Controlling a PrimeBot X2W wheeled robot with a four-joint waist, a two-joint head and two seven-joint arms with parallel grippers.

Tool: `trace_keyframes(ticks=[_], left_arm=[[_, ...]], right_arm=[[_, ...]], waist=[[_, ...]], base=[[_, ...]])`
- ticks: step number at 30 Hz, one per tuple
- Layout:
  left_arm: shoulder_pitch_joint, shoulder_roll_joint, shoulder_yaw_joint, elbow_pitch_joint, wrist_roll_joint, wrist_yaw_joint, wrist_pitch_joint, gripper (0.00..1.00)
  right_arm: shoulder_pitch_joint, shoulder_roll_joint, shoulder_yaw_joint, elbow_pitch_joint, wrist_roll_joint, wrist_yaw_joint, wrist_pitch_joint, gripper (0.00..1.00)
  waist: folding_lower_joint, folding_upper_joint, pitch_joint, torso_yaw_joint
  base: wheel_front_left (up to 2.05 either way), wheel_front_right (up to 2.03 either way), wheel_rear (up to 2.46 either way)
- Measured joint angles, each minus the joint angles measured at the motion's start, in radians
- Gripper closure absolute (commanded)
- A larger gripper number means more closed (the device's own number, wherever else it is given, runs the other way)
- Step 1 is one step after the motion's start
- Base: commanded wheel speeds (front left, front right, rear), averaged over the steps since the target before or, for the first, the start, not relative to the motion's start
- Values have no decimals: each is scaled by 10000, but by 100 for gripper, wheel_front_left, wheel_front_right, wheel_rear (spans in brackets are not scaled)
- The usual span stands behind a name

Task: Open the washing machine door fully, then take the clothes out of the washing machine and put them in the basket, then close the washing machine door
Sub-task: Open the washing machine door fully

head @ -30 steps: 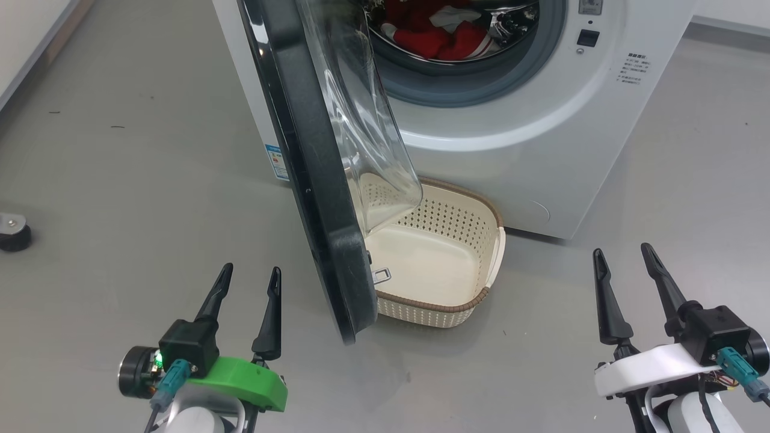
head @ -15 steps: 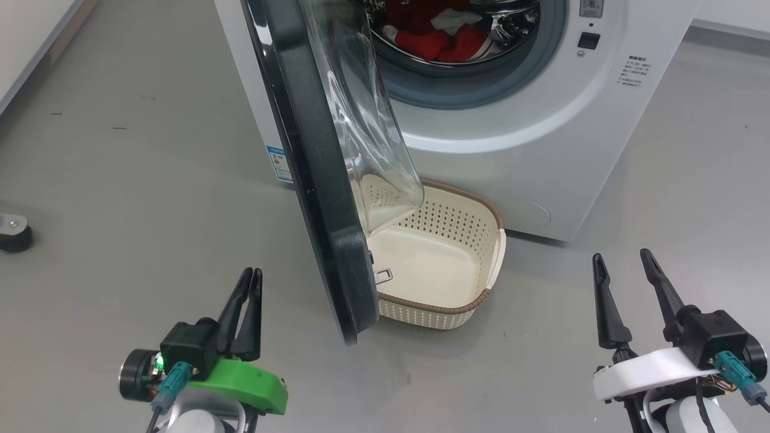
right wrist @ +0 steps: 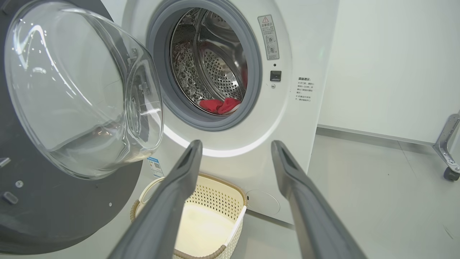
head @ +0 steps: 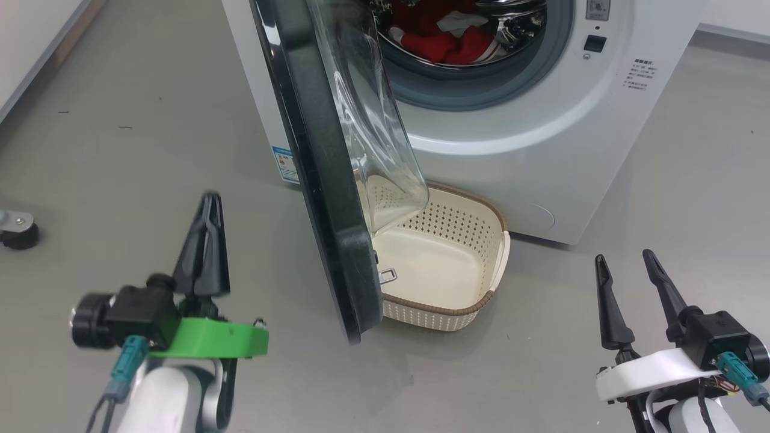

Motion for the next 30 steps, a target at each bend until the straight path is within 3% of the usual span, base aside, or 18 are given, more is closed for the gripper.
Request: trace_keyframes(ticks=[9,15,23,30], left_arm=[[-944,-2,-334,-2734,339,-146,-56,100],[-961,4,-1064,-3430,301,-481,-58,100],[-358,19,-2890,-2842,291,-1505,-56,100],[208,148,-3687,-2050,151,-1643,468,100]], right_arm=[[2,136,-46,12,-128,174,0,0],[1,209,-84,21,-178,209,0,0],[0,244,-146,67,-265,311,0,0],[0,301,-211,102,-339,408,0,0]], waist=[[0,0,13,-3],[0,0,25,-74],[0,0,88,-198],[0,0,138,-273]], base=[[0,0,0],[0,0,0],[0,0,0],[0,0,0]])
